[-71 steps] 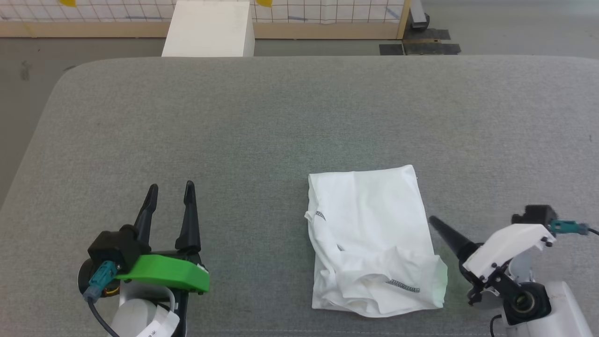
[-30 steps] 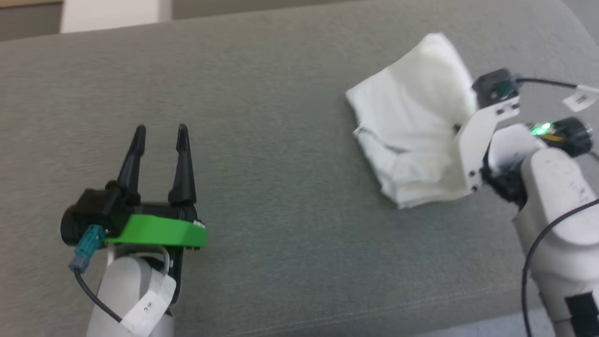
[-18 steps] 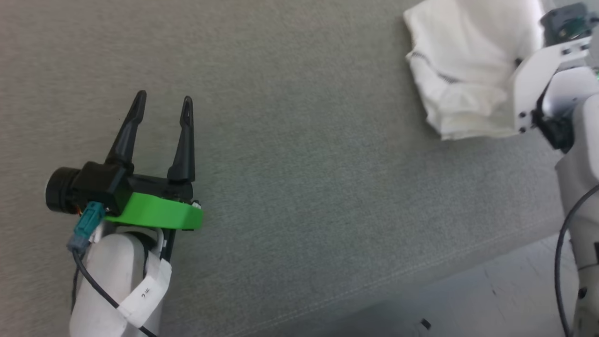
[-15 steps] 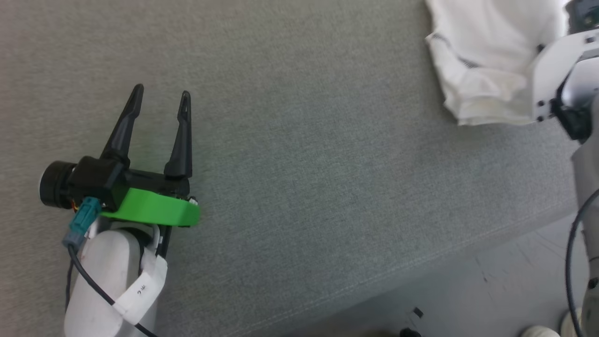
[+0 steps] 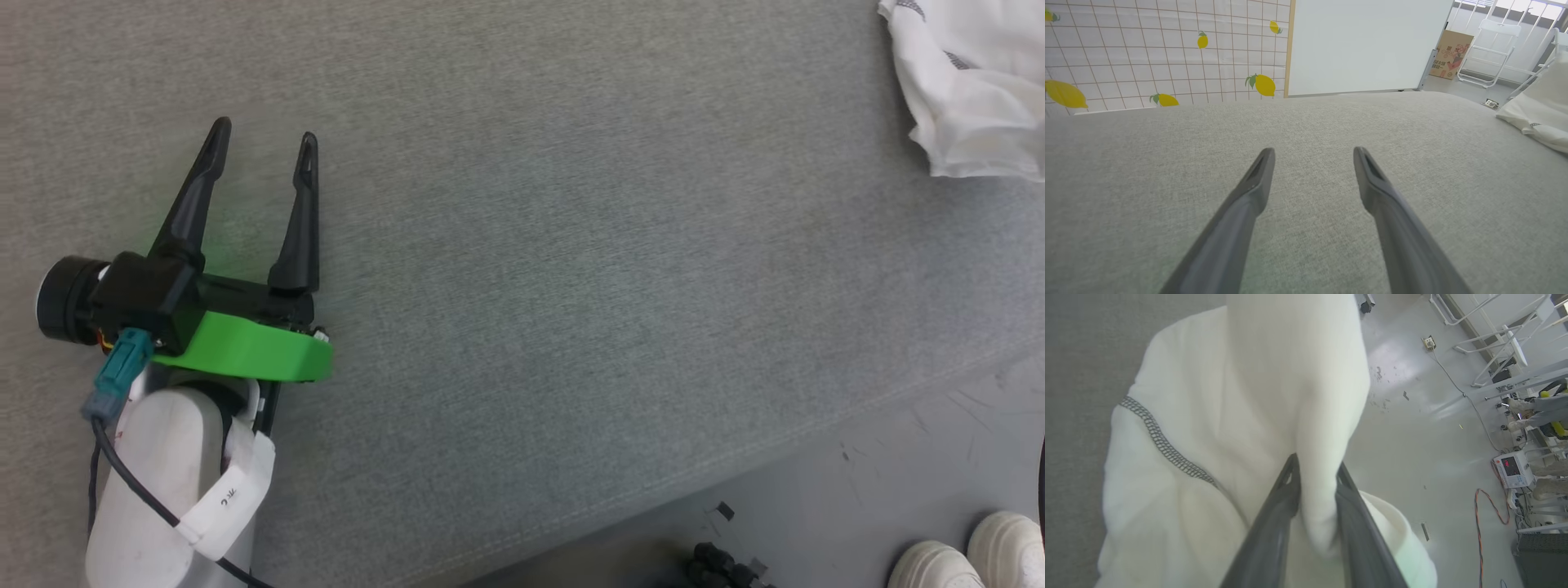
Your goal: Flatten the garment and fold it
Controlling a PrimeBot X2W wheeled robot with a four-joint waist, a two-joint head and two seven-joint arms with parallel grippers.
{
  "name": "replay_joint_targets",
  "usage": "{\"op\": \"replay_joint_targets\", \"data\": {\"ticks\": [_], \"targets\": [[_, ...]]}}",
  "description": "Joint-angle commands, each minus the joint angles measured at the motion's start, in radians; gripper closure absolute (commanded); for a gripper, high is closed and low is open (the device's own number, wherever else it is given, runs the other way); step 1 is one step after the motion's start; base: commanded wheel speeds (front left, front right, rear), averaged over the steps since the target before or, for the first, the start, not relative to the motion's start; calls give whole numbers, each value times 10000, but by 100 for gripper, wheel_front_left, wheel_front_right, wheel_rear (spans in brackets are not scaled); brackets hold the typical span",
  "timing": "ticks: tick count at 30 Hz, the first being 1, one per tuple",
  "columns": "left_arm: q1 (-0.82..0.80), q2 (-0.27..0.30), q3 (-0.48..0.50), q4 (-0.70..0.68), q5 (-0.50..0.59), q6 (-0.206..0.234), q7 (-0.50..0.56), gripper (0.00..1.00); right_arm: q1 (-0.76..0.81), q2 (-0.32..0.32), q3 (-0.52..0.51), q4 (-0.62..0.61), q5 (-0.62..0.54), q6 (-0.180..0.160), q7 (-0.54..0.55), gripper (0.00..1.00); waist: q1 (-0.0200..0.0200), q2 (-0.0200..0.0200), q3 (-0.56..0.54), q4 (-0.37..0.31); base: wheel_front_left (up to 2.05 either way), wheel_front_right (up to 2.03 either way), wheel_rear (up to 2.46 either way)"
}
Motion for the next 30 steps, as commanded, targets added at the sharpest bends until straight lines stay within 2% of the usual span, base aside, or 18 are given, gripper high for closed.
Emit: {"op": "replay_joint_targets", "data": {"ticks": [1,7,10,16,20,24,30], "targets": [[-21,63,23,-32,-3,42,-10,0,-219,6,-204,-2,-210,-19,-210,0,-2,-1,-81,183,0,0,0],[172,-211,5,391,-239,145,-381,0,-56,-222,-534,-91,-981,-19,-1036,0,-2,-1,-884,567,0,0,0],[342,-378,86,702,-401,228,-570,0,13,-69,-454,-77,-686,-19,-1781,0,-2,-1,-1455,744,0,0,0],[849,-791,257,1448,-763,350,-790,0,586,227,378,-6,440,-19,-3194,0,-2,-1,-2803,1291,0,0,0],[1201,-1025,320,1912,-971,387,-836,0,1335,471,1256,-385,1640,-19,-4139,0,-2,-1,-3631,1784,0,0,0],[1442,-1215,410,2189,-1172,409,-847,0,2334,621,2237,-1147,2995,-19,-4660,0,-2,-1,-4244,2250,0,0,0],[1735,-1396,443,2422,-1311,349,-850,0,4255,689,3285,-3165,4340,-19,-4925,0,-2,-1,-4887,2898,0,0,0]]}}
